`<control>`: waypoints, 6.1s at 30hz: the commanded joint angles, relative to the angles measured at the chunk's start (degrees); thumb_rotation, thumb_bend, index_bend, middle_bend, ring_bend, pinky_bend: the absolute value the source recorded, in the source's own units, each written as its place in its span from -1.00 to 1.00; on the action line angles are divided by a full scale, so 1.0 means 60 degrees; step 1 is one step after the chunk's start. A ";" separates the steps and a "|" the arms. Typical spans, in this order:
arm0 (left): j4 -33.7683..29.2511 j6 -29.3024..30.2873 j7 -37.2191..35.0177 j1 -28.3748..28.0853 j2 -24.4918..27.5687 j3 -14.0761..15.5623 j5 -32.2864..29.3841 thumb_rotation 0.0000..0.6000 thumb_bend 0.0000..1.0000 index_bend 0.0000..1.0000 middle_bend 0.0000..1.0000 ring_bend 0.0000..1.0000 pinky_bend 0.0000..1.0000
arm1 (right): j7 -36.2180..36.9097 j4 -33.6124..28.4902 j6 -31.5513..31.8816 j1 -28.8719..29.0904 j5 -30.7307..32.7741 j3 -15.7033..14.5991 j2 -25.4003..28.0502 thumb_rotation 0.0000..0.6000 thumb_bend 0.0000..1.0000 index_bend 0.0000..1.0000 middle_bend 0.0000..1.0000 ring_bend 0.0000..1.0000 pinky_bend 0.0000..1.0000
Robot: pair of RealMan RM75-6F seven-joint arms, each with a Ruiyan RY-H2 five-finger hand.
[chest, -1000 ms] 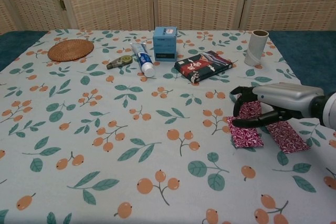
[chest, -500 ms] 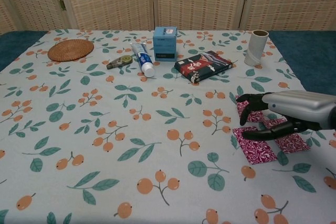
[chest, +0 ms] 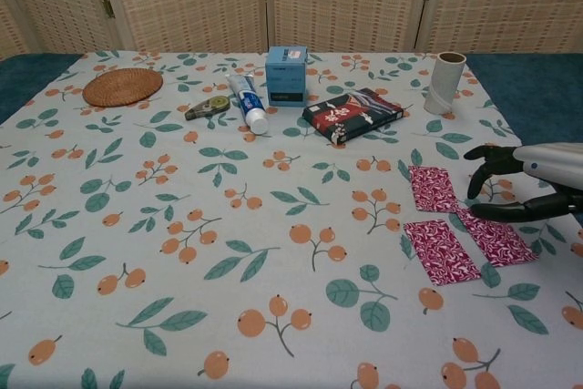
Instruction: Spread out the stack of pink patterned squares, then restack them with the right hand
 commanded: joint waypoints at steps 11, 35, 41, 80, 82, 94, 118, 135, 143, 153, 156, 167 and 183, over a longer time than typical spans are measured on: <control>-0.0031 0.0003 0.0052 0.0038 0.0021 0.0014 -0.0059 1.00 -0.44 -0.44 -0.84 -0.69 -1.00 | 0.0244 0.0655 -0.0412 0.0079 0.0031 0.0094 -0.0369 -0.63 -0.48 -0.42 -0.88 -1.00 -1.00; -0.0019 -0.0027 0.0004 -0.0010 0.0006 0.0018 0.0022 1.00 -0.44 -0.41 -0.84 -0.69 -1.00 | 0.0336 -0.0080 0.0492 -0.0684 -0.0402 -0.0168 0.0203 -0.64 -0.48 -0.42 -0.88 -1.00 -1.00; -0.0086 -0.0024 0.0037 -0.0047 0.0033 0.0002 0.0068 1.00 -0.44 -0.41 -0.84 -0.69 -1.00 | 0.0816 -0.0333 0.0969 -0.0897 -0.0842 -0.0072 0.0528 -0.15 -0.48 -0.42 -0.86 -1.00 -1.00; -0.0018 0.0332 -0.0256 0.0264 0.0106 0.0205 0.0284 1.00 -0.44 -0.42 -0.84 -0.69 -1.00 | -0.1737 -0.0574 -0.0332 -0.0049 -0.0511 -0.0153 -0.0362 0.23 -0.48 -0.76 -1.00 -1.00 -1.00; -0.0011 0.0331 -0.0258 0.0270 0.0100 0.0204 0.0276 1.00 -0.44 -0.42 -0.84 -0.69 -1.00 | -0.1812 -0.0517 -0.0409 0.0026 -0.0419 -0.0114 -0.0418 0.24 -0.48 -0.76 -1.00 -1.00 -1.00; 0.0047 0.0310 -0.0317 0.0322 0.0096 0.0204 0.0202 1.00 -0.44 -0.42 -0.84 -0.69 -1.00 | -0.2275 -0.0586 -0.0551 0.0250 -0.0122 -0.0190 -0.0509 0.24 -0.48 -0.72 -1.00 -1.00 -1.00; 0.0201 0.0300 -0.0475 0.0345 0.0046 0.0186 0.0212 1.00 -0.44 -0.42 -0.84 -0.69 -1.00 | -0.2385 -0.0385 -0.0192 0.0267 -0.0034 -0.0240 -0.0797 0.37 -0.48 -0.53 -0.96 -1.00 -1.00; 0.0297 0.0258 -0.0572 0.0351 0.0023 0.0180 0.0180 1.00 -0.44 -0.42 -0.84 -0.69 -1.00 | -0.2357 -0.0500 0.0203 0.0131 -0.0227 -0.0254 -0.0827 0.76 -0.48 -0.38 -0.90 -1.00 -1.00; 0.0327 0.0270 -0.0606 0.0360 0.0028 0.0182 0.0197 1.00 -0.44 -0.42 -0.84 -0.69 -1.00 | -0.2118 -0.0959 0.0671 -0.0054 -0.0491 -0.0182 -0.0458 0.76 -0.48 -0.38 -0.90 -1.00 -1.00; 0.0328 0.0221 -0.0602 0.0321 0.0039 0.0206 0.0270 1.00 -0.44 -0.42 -0.84 -0.69 -1.00 | -0.1420 -0.1020 0.1201 -0.0685 -0.0386 -0.0332 0.0223 0.76 -0.48 -0.39 -0.90 -1.00 -1.00; 0.0286 0.0196 -0.0565 0.0287 0.0023 0.0219 0.0330 1.00 -0.44 -0.42 -0.84 -0.69 -1.00 | -0.1072 -0.0854 0.1217 -0.0841 -0.0318 -0.0342 0.0204 0.75 -0.48 -0.42 -0.90 -1.00 -1.00; 0.0216 0.0173 -0.0568 0.0246 0.0038 0.0285 0.0467 1.00 -0.44 -0.42 -0.84 -0.69 -1.00 | -0.0493 -0.0255 0.0859 -0.0938 -0.0314 -0.0299 -0.0185 0.74 -0.48 -0.48 -0.91 -1.00 -1.00; 0.0317 0.0138 -0.0792 0.0266 0.0054 0.0353 0.0489 1.00 -0.44 -0.42 -0.84 -0.69 -1.00 | -0.0389 -0.0189 0.0803 -0.1120 -0.0146 -0.0219 -0.0166 0.72 -0.48 -0.59 -0.92 -1.00 -1.00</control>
